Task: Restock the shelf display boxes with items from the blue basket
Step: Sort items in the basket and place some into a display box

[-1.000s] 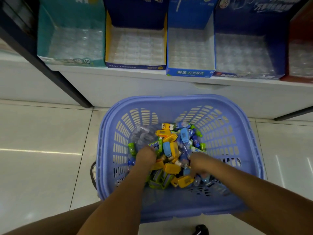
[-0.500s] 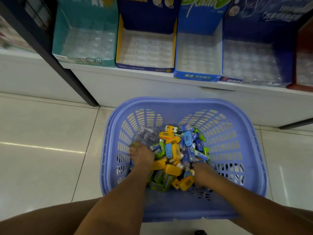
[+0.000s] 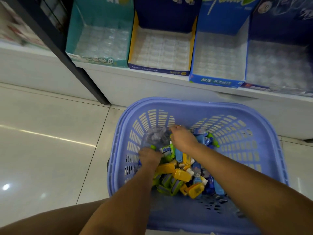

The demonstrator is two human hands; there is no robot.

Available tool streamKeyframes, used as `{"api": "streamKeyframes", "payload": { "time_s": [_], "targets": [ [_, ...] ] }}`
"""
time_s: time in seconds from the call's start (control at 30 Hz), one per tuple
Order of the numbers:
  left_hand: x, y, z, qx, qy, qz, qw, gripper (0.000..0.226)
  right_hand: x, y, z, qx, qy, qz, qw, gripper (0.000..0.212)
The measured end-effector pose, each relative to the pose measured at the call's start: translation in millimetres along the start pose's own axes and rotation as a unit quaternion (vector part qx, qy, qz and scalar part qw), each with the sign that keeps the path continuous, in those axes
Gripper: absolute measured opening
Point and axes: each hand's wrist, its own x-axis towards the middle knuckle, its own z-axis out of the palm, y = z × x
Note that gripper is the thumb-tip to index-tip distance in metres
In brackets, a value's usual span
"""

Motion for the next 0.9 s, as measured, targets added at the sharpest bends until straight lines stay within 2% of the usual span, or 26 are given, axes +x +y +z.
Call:
{"api": "streamKeyframes", "payload": {
  "time_s": [0.07, 0.13, 0.2, 0.3, 0.37, 0.43, 0.5, 0.57, 0.63, 0.7, 0.83, 0.9],
  "targets": [
    [0, 8, -2, 0.01, -0.038, 0.035, 0.999, 0.029, 6, 10, 10, -0.171, -0.032, -0.04, 0.984, 0.033],
    [3, 12, 0, 0.002, -0.044, 0.045, 0.998, 0.033, 9, 16, 15, -0.259, -0.038, -0.066, 0.963, 0.029],
    [7, 14, 1, -0.02, -0.074, 0.041, 0.996, 0.04, 12, 23, 20, -0.284, -0.027, -0.098, 0.953, 0.029],
    [12, 15, -2, -0.101, -0.125, 0.021, 0.987, 0.055, 15, 30, 20, -0.231, -0.022, -0.104, 0.967, 0.038],
    [13, 18, -4, -0.21, -0.147, -0.029, 0.966, 0.074, 20, 34, 15, -0.161, -0.049, -0.076, 0.983, 0.042],
    [17, 20, -1, -0.271, -0.138, -0.054, 0.951, 0.079, 26, 39, 6, -0.102, -0.105, -0.04, 0.988, 0.045],
    [15, 24, 5, -0.227, -0.109, -0.02, 0.968, 0.07, 30, 44, -2, -0.074, -0.152, -0.03, 0.985, 0.047],
    [12, 23, 16, -0.119, -0.078, 0.041, 0.989, 0.063, 32, 48, -1, -0.074, -0.171, -0.022, 0.982, 0.048],
    [12, 24, 22, -0.075, -0.073, 0.068, 0.992, 0.059, 34, 48, 2, -0.058, -0.188, 0.001, 0.98, 0.046],
    [16, 28, 18, -0.113, -0.101, 0.05, 0.987, 0.057, 35, 43, 1, -0.02, -0.194, 0.014, 0.981, 0.042],
    [17, 38, 9, -0.2, -0.167, -0.041, 0.964, 0.067, 34, 38, -10, 0.052, -0.219, 0.039, 0.974, 0.029],
    [12, 40, 6, -0.201, -0.19, -0.043, 0.96, 0.068, 31, 39, -11, 0.036, -0.256, 0.061, 0.964, 0.041]
  ]
}}
